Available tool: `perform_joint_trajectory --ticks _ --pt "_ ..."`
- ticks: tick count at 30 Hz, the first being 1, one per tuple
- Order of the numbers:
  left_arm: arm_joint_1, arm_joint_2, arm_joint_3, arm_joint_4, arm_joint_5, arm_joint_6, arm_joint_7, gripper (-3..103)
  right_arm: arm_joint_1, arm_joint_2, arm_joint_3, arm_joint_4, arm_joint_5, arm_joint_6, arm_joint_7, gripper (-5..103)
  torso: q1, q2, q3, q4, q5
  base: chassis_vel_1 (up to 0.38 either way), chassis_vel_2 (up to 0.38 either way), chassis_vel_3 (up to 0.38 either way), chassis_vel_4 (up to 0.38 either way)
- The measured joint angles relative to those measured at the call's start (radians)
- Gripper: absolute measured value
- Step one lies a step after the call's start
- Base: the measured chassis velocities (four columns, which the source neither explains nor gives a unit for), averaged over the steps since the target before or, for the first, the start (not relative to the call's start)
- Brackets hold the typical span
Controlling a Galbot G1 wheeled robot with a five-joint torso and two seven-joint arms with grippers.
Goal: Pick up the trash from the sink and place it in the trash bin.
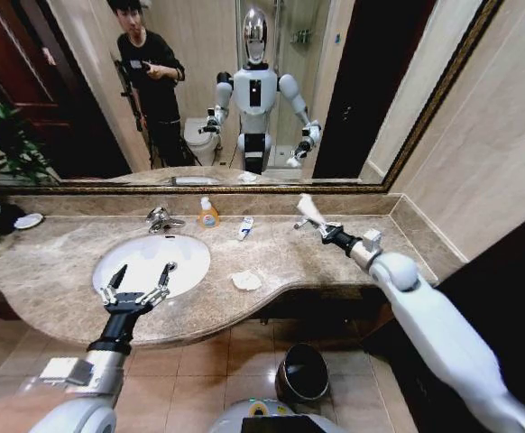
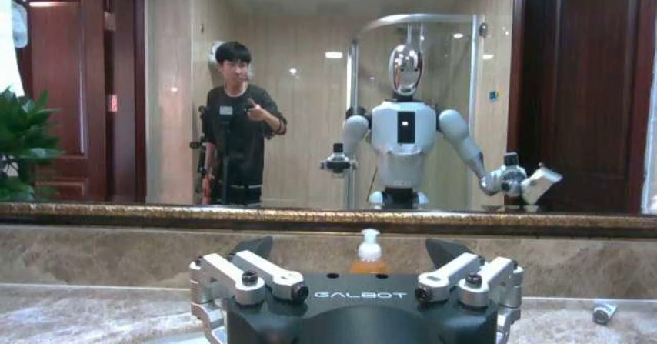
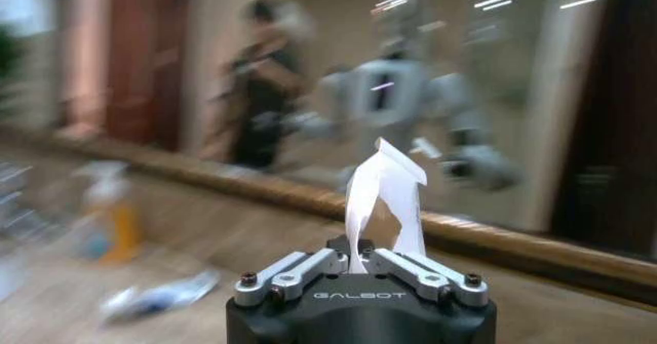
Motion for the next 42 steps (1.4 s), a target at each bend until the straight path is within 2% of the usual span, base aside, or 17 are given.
perform_joint_trajectory --ticks 1,3,6,7,10,12,13,15,17,21,22,24,26,30,31,36,42 --pt "0.0 0.0 0.0 0.0 0.0 0.0 0.0 100 -0.025 0.014 0.013 0.032 0.009 0.001 0.065 0 0.0 0.0 0.0 -0.0001 0.0 0.0 0.0 0.0 0.0" --pt "0.0 0.0 0.0 0.0 0.0 0.0 0.0 100 -0.093 0.028 0.063 0.093 0.032 -0.005 0.134 0 0.0 0.0 0.0 0.0002 -0.0001 0.0 0.0 0.0 0.0" --pt "0.0 0.0 0.0 0.0 0.0 0.0 0.0 100 -0.157 0.022 0.107 0.127 0.041 -0.012 0.142 0 0.0 0.0 0.0 0.0002 -0.0004 0.0 0.0 0.0 0.0" --pt "0.0 0.0 0.0 0.0 0.0 0.0 0.0 100 -0.238 0.01 0.154 0.157 0.042 -0.01 0.143 0 0.0 0.0 0.0 0.0001 -0.0003 0.0 0.0 0.0 0.0" --pt "0.0 0.0 0.0 0.0 0.0 0.0 0.0 100 -0.355 0.007 0.221 0.199 0.043 0.009 0.144 0 0.0 0.0 0.0 -0.0003 0.0 0.0 0.0 0.0 0.0" --pt "0.0 0.0 0.0 0.0 0.0 0.0 0.0 100 -0.489 0.037 0.295 0.247 0.045 0.056 0.135 0 0.0 0.0 0.0 -0.0003 -0.0001 0.0 0.0 0.0 0.0" --pt "0.0 0.0 0.0 0.0 0.0 0.0 0.0 100 -0.489 0.037 0.295 0.247 0.045 0.056 0.135 0 0.0 0.0 0.0 -0.0003 -0.0001 0.0 0.0 0.0 0.0" --pt "0.0 0.0 0.0 0.0 0.0 0.0 0.0 100 -0.644 0.093 0.348 0.259 0.018 0.2 0.073 0 0.0 0.0 0.0 0.0 0.0004 0.0 0.0 0.0 0.0" --pt "0.0 0.0 0.0 0.0 0.0 0.0 0.0 100 -0.677 0.102 0.359 0.259 0.017 0.23 0.051 0 0.0 0.0 0.0 -0.0002 0.0003 0.0 0.0 0.0 0.0" --pt "0.0 0.0 0.0 0.0 0.0 0.0 0.0 100 -0.86 0.125 0.384 0.18 0.043 0.407 -0.14 0 0.0 0.0 0.0 -0.0003 -0.0001 0.0 0.0 0.0 0.0" --pt "0.0 0.0 0.0 0.0 0.0 0.0 0.0 100 -0.86 0.125 0.384 0.18 0.043 0.407 -0.14 0 0.0 0.0 0.0 -0.0003 -0.0001 0.0 0.0 0.0 0.0" --pt "0.0 0.0 0.0 0.0 0.0 0.0 0.0 100 -0.888 0.142 0.358 0.075 0.041 0.506 -0.245 0 0.0 0.0 0.0 -0.0002 -0.0002 0.0 0.0 0.0 0.0" --pt "0.0 0.0 0.0 0.0 0.0 0.0 0.0 100 -0.887 0.148 0.34 0.036 0.041 0.527 -0.265 0 0.0 0.0 0.0 -0.0001 -0.0001 0.0 0.0 0.0 0.0" --pt "0.0 0.0 0.0 0.0 0.0 0.0 0.0 100 -0.834 0.172 0.26 -0.184 0.008 0.609 -0.344 0 0.0 0.0 0.0 0.0 0.0001 0.0 0.0 0.0 0.0" --pt "0.0 0.0 0.0 0.0 0.0 0.0 0.0 100 -0.834 0.172 0.26 -0.184 0.008 0.609 -0.344 0 0.0 0.0 0.0 0.0 0.0001 0.0 0.0 0.0 0.0" --pt "0.0 0.0 0.0 0.0 0.0 0.0 0.0 100 -0.649 0.203 0.141 -0.556 -0.039 0.655 -0.356 0 0.0 0.0 0.0 -0.0002 0.0001 0.0 0.0 0.0 0.0" --pt "0.0 0.0 0.0 0.0 0.0 0.0 0.0 100 -0.507 0.242 0.076 -0.747 -0.111 0.664 -0.332 0 0.0 0.0 0.0 0.0002 -0.0003 0.0 0.0 0.0 0.0"
